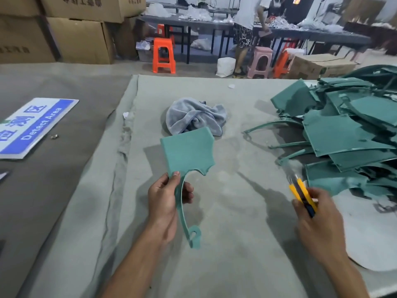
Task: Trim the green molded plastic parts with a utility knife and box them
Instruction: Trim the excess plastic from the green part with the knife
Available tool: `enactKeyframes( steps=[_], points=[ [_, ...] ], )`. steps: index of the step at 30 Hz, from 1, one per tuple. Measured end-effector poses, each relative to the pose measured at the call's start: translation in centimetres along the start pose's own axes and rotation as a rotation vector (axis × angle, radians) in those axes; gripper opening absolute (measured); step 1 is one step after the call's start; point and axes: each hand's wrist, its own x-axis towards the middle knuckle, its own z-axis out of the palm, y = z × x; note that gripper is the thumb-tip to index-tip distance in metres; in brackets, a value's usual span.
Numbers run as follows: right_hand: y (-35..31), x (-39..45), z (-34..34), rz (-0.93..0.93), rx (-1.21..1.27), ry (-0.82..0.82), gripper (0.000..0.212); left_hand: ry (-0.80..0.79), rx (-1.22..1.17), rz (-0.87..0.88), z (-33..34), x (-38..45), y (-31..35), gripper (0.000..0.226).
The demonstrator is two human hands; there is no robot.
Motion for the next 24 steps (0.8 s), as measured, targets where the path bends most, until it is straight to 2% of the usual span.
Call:
enactKeyframes(
  steps=[4, 7, 9, 11, 14, 18, 20, 24],
  points=[
    [-4.8, 0.0, 3.8, -0.001, 0.746, -0.268, 0.04, -0.017, -0.006, 0.008, -0.5, 0.6, -0.1, 0.022],
    [-7.9, 1.0, 6.9, 0.042, 0.911, -0.304, 0.03, -0.06, -0.006, 0.014, -0.9, 0.7, 0.1, 0.037],
    [-10.0, 1.9, 8.6, 0.126, 1.07, -0.348, 0.015, -0.092, -0.022, 0.019, -1.1, 0.7, 0.4, 0.04],
    [-11.8, 3.0, 9.7, 0.205, 1.215, -0.384, 0.012, -0.119, -0.06, 0.008, -1.1, 0.9, 0.6, 0.038],
    [-13.7, 4.0, 10.7, 0.255, 1.273, -0.394, 0.013, -0.14, -0.077, -0.024, -1.1, 1.1, 0.6, 0.036],
    [-14.4, 3.9, 11.6, 0.277, 1.25, -0.374, 0.014, -0.155, 0.015, -0.039, -1.0, 1.1, 0.6, 0.026],
    [-14.2, 3.5, 11.9, 0.292, 1.264, -0.357, 0.017, -0.155, 0.048, -0.014, -1.0, 1.3, 0.7, 0.033],
    [-13.9, 2.8, 12.3, 0.299, 1.273, -0.295, 0.021, -0.226, -0.047, -0.012, -0.9, 0.9, 1.1, 0.026]
  ],
)
